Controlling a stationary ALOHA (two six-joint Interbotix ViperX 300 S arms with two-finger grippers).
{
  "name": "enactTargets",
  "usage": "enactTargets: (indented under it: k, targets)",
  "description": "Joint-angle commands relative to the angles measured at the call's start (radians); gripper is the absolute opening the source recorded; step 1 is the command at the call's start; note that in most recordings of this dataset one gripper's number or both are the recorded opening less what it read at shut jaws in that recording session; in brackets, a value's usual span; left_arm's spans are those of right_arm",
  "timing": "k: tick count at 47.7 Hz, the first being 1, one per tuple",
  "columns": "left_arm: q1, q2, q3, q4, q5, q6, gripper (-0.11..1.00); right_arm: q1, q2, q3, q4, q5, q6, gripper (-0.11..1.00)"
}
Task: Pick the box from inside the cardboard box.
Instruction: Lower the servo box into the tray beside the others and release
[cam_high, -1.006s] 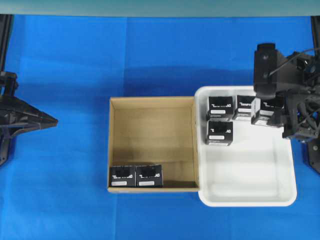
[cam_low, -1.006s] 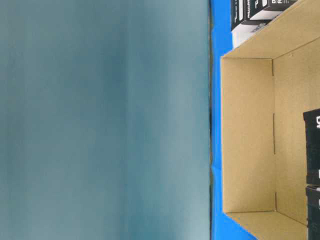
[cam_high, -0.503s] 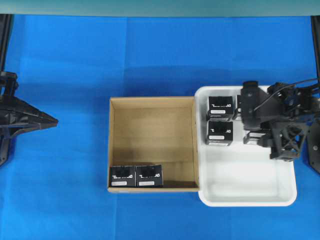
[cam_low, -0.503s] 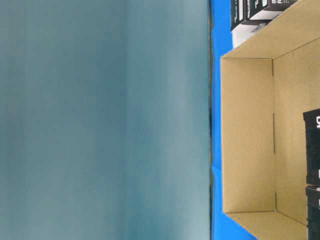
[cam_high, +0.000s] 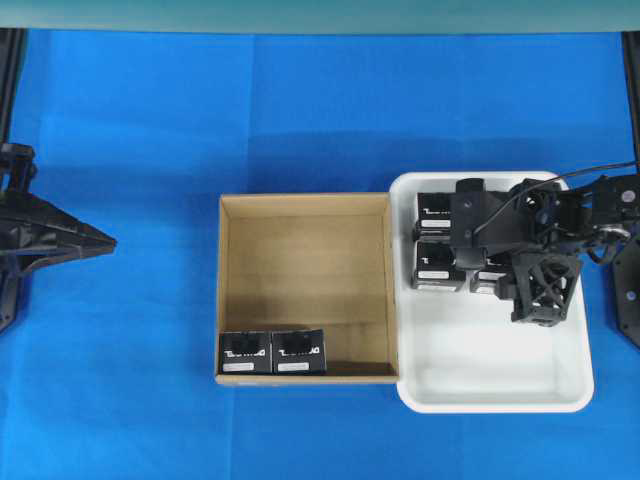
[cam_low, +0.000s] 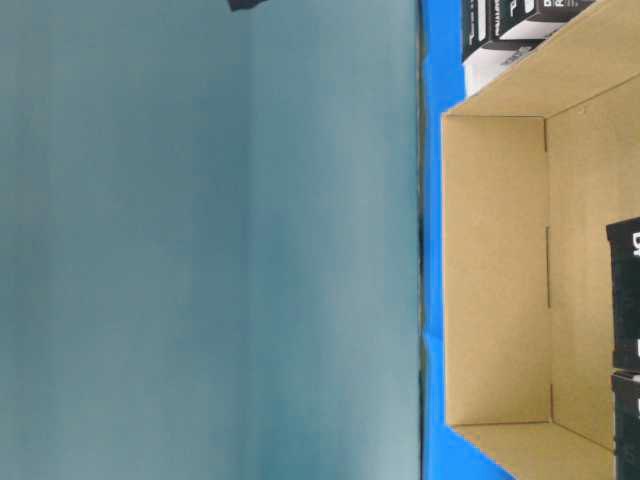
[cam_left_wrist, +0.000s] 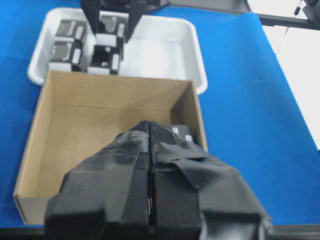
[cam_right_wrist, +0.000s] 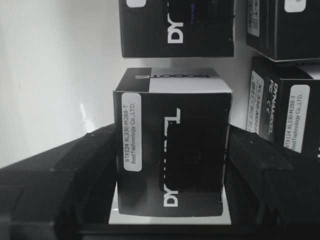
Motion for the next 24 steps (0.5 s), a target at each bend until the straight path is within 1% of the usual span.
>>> enactTargets:
  k: [1, 16, 18, 21, 24]
  targets:
    - [0.002, 0.008, -0.021, 0.003, -0.005, -0.002, -0.07, -0.005, 0.008, 0.006, -0.003, -0.014, 0.003, 0.64]
    - [0.002, 0.008, -0.021, 0.003, -0.005, -0.002, -0.07, -0.021, 0.008, 0.011, -0.003, -0.029, 0.009, 0.64]
    - [0.002, 0.008, -0.021, 0.003, -0.005, -0.002, -0.07, -0.021, 0.009, 0.011, -0.003, -0.034, 0.009, 0.70]
    - [0.002, 0.008, -0.021, 0.003, -0.005, -0.002, -0.07, -0.021, 0.009, 0.009, -0.003, -0.034, 0.009, 0.83]
    - [0.002, 0.008, -0.023, 0.003, -0.006, -0.002, -0.07, -0.021, 0.009, 0.009, -0.003, -0.034, 0.009, 0.91]
